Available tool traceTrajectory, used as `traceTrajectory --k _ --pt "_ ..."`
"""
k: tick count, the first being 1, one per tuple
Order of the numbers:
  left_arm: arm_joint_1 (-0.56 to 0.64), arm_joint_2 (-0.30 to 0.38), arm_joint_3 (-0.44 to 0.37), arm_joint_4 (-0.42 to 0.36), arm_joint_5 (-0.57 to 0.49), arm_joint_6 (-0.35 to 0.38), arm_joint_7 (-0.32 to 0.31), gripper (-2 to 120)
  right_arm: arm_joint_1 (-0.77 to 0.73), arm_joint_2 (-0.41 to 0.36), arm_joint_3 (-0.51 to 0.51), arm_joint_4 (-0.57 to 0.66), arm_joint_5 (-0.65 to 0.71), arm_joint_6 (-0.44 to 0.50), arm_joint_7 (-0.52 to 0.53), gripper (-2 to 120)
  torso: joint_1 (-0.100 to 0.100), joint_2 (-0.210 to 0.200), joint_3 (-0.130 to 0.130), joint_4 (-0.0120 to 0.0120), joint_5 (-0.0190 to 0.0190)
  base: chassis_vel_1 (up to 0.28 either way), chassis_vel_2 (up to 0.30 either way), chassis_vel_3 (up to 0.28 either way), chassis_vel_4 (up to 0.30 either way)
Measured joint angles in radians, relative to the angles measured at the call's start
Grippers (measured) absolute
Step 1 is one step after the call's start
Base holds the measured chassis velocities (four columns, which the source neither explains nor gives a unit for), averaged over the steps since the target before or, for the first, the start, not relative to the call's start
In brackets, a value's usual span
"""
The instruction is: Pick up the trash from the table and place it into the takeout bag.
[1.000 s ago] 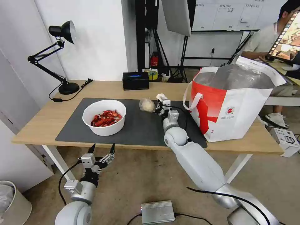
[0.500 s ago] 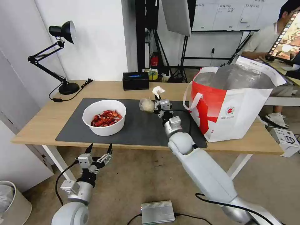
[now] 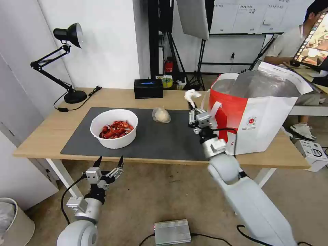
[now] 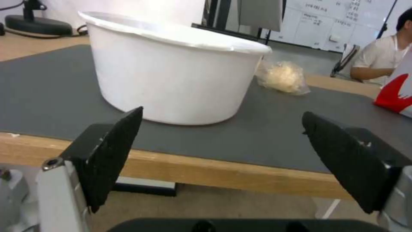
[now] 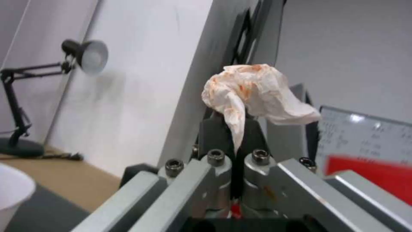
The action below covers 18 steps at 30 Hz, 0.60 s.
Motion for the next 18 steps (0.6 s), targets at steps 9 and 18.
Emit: traceTrajectory --k 9,18 --pt "0.015 -0.001 0.013 -0.004 0.017 -0.002 0.002 100 -0.086 -0.049 0.153 0.107 0.02 0.014 -0.009 0 0.0 0.0 0.0 0.0 0.0001 0.0 0.0 0.0 0.0" --pt "0.035 -0.001 0.015 -0.017 0.027 -0.01 0.004 100 -0.083 -0.15 0.301 0.161 0.175 -0.019 0.034 0 0.0 0.0 0.0 0.0 0.0 0.0 0.0 0.0 0.0"
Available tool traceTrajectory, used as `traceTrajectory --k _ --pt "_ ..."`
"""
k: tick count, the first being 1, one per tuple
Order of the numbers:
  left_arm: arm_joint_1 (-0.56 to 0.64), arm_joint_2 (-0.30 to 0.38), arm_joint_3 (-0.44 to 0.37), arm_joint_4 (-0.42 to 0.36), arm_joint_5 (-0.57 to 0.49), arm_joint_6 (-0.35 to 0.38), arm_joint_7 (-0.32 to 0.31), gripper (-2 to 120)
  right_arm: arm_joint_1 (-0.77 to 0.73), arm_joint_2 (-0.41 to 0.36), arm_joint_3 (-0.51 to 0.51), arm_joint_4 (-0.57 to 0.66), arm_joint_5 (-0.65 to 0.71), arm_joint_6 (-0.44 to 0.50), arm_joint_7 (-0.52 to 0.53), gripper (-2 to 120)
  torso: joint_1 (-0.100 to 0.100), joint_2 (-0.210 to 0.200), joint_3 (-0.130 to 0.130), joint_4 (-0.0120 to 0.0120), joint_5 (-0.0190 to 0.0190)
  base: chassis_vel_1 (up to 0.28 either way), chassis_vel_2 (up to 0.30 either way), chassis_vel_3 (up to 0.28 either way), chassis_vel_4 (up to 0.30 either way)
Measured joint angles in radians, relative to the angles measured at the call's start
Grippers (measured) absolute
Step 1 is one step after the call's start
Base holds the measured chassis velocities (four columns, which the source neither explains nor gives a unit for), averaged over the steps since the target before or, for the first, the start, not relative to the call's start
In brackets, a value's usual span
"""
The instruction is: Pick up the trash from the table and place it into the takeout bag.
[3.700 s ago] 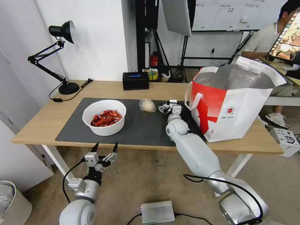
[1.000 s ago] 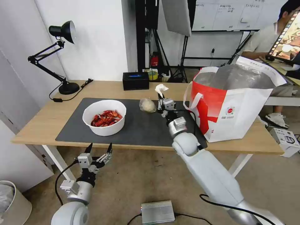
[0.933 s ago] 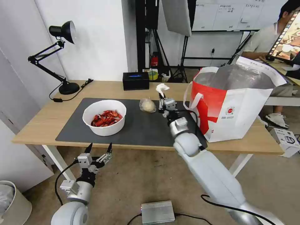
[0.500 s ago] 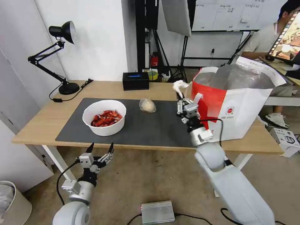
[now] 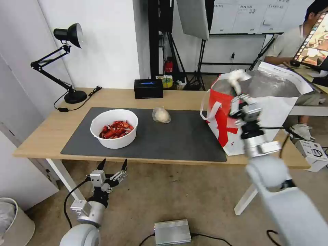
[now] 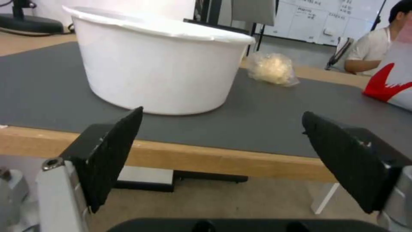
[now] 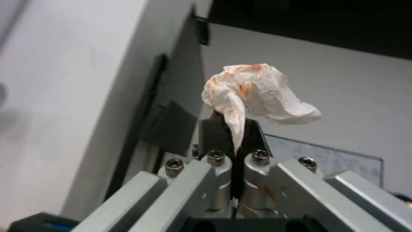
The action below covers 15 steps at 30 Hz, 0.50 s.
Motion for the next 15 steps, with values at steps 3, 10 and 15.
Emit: traceTrajectory --k 3,10,15 --pt "0.007 -0.001 0.0 -0.009 0.003 -0.001 0.0 100 0.004 -0.041 0.044 0.012 0.1 -0.044 0.035 0 0.0 0.0 0.0 0.0001 0.0002 0.0 0.0 0.0 0.0" --pt "0.017 -0.002 -0.003 -0.024 0.005 -0.004 0.002 100 0.031 -0.148 0.084 0.049 0.309 -0.198 0.113 0 0.0 0.0 0.0 0.0 0.0001 0.0 0.0 0.0 0.0" --pt "0.018 -0.007 -0.004 -0.032 0.006 -0.005 0.003 100 0.099 -0.229 0.08 0.06 0.465 -0.359 0.173 0 0.0 0.0 0.0 0.0001 -0.0001 0.0 0.0 0.0 0.0"
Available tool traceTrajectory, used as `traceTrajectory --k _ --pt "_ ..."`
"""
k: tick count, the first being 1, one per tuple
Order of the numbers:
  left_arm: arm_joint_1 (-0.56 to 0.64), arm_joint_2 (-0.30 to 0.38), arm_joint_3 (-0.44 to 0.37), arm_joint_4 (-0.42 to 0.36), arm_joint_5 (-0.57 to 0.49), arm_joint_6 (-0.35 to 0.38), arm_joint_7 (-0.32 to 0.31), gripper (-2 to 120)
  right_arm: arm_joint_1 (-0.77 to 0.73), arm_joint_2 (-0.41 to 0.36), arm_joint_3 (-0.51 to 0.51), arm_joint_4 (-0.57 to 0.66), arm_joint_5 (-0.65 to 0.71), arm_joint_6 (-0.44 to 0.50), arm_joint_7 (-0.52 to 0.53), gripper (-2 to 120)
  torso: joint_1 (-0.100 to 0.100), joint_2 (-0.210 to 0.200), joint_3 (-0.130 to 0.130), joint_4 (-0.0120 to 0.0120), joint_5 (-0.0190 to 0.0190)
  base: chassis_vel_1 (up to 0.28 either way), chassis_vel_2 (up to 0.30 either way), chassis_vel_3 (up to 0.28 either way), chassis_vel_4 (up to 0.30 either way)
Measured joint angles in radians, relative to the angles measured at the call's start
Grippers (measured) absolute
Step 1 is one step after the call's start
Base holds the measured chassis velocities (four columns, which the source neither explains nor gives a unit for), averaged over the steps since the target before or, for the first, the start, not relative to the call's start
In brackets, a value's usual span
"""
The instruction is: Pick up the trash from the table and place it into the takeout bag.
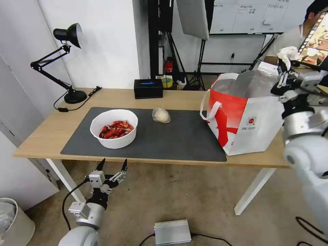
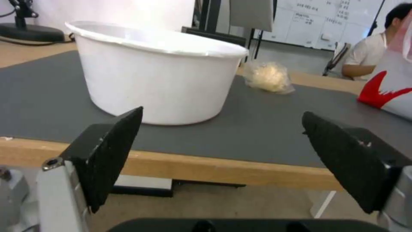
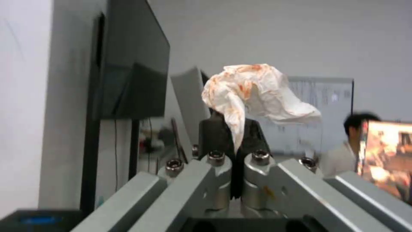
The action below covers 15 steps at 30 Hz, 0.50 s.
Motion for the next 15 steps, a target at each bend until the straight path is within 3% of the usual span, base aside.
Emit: traceTrajectory --k 15 --pt "-0.03 0.007 -0.013 0.008 -0.019 0.005 0.001 100 0.249 -0.1 -0.104 -0.122 0.39 -0.348 0.192 0 0.0 0.0 0.0 -0.0001 0.0002 0.0 0.0 0.0 0.0"
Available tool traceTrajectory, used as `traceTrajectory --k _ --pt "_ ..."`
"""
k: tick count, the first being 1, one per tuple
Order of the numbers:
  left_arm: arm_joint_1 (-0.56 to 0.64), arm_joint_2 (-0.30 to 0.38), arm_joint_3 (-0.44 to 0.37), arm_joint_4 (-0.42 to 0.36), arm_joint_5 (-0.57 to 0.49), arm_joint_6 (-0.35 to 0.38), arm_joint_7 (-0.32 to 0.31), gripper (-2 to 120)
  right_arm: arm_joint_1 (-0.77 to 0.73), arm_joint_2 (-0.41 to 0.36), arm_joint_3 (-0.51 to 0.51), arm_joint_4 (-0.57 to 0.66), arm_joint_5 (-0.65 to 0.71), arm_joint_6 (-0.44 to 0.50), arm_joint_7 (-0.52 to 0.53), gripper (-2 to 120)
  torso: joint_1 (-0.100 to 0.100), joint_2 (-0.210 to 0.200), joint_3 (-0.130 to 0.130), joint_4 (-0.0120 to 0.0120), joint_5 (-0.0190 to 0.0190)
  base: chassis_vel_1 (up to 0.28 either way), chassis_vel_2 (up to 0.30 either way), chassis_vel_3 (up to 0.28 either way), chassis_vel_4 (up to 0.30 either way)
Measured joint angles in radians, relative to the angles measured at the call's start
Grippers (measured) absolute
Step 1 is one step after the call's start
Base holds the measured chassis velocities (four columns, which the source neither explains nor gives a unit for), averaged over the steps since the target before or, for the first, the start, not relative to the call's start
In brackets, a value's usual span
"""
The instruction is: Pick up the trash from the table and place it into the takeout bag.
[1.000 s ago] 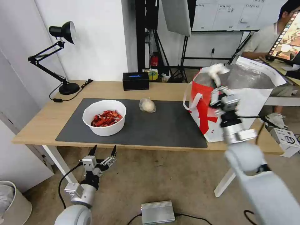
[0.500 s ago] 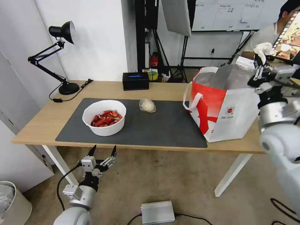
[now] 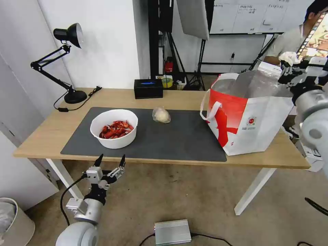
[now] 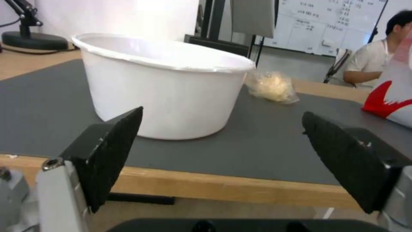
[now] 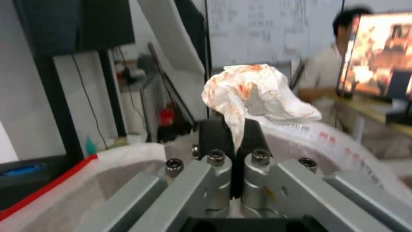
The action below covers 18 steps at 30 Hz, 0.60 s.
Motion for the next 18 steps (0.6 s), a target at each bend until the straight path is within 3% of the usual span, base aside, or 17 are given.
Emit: traceTrajectory --k 7,11,18 --pt "-0.004 0.005 -0.004 0.008 -0.012 0.0 0.002 100 0.114 0.006 -0.08 -0.042 0.123 -0.085 0.071 0 0.0 0.0 0.0 0.0 -0.0002 0.0 0.0 0.0 0.0" --pt "-0.008 0.011 -0.012 0.014 -0.025 0.0 0.002 100 0.215 0.039 -0.149 -0.089 0.29 -0.159 0.202 0 0.0 0.0 0.0 0.0002 -0.0003 0.0 0.0 0.0 0.0" --pt "-0.011 0.013 -0.02 0.018 -0.034 0.0 0.003 100 0.268 0.061 -0.177 -0.13 0.396 -0.219 0.316 0 0.0 0.0 0.0 0.0001 -0.0002 0.0 0.0 0.0 0.0"
